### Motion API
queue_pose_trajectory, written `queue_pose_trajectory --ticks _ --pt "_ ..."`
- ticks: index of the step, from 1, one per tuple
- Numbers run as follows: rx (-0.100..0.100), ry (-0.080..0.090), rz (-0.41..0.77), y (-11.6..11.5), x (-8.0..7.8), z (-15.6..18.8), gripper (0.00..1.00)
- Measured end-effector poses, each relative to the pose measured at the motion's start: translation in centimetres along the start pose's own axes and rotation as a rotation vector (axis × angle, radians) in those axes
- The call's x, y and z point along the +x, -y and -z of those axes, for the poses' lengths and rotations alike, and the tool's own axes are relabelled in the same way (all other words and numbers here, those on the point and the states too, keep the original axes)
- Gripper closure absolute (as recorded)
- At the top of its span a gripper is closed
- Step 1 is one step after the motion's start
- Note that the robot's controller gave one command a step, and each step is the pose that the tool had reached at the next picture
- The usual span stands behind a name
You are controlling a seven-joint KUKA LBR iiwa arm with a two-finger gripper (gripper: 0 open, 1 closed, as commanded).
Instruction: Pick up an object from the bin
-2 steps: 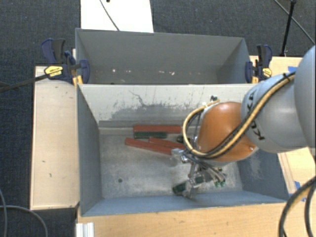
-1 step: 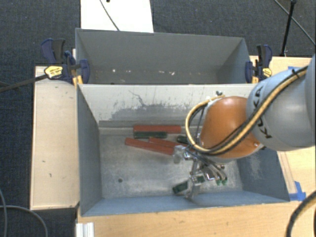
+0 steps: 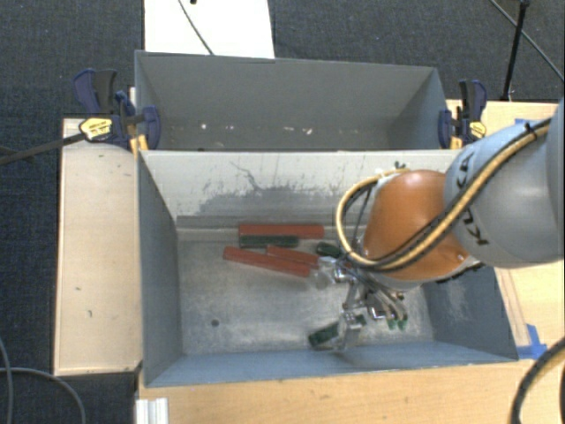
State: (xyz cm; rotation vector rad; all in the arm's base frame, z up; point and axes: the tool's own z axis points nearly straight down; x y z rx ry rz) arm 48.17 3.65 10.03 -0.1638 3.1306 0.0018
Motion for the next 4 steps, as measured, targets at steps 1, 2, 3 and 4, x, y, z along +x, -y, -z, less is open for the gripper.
queue_pose_trajectory --ticks 1,2,3,4 --pt "0.000 -0.001 -0.096 0.5 0.1 -3.0 0.00" --pt "0.000 0.000 -0.099 0.5 0.0 -2.9 0.00" --pt "0.000 -0.002 -0.099 0.5 0.1 -3.0 1.00" --pt "0.000 0.003 -0.102 0.5 -0.2 7.3 1.00"
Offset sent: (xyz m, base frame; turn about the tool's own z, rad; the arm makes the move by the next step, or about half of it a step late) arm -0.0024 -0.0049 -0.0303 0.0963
